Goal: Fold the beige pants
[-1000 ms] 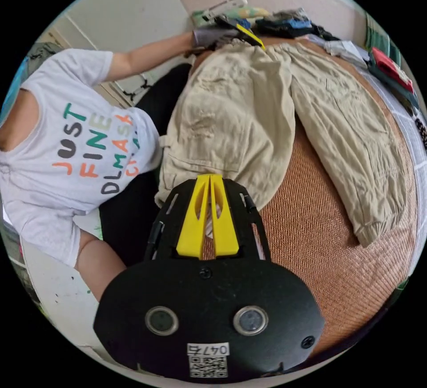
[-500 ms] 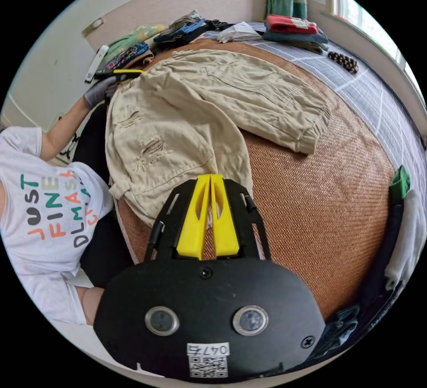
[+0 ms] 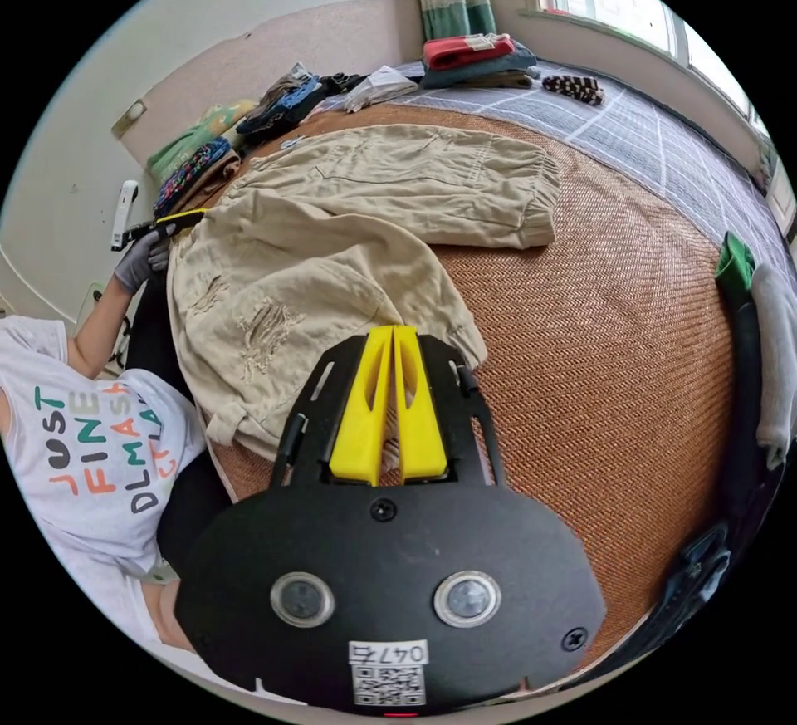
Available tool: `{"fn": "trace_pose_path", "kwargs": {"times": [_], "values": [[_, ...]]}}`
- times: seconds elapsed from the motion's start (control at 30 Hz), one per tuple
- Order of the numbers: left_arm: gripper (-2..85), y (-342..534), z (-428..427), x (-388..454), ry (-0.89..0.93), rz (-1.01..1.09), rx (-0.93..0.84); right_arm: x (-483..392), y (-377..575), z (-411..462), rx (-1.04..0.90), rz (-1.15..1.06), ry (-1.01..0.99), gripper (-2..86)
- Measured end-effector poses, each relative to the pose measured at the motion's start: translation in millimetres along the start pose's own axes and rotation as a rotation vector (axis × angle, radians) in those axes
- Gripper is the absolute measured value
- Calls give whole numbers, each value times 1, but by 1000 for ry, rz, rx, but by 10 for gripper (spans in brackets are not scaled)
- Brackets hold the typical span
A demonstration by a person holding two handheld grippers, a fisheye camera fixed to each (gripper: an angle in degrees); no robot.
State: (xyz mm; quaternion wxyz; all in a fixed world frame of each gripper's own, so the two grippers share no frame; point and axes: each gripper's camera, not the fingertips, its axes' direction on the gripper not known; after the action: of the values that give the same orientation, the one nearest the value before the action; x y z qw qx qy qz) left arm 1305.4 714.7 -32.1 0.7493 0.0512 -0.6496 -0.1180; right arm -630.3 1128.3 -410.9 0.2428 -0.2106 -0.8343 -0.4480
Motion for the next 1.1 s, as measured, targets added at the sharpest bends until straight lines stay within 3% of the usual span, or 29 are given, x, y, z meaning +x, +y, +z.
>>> {"fn": "trace_pose_path", "kwargs": {"times": [0.33,1.1], "values": [[-10,-1,-8,-28,-22,87,28,-83,25,-12,48,78,245,-12],[-10,-21,-45,-88,83,122,39,-192,45,-20,61,232,390,-12]]}}
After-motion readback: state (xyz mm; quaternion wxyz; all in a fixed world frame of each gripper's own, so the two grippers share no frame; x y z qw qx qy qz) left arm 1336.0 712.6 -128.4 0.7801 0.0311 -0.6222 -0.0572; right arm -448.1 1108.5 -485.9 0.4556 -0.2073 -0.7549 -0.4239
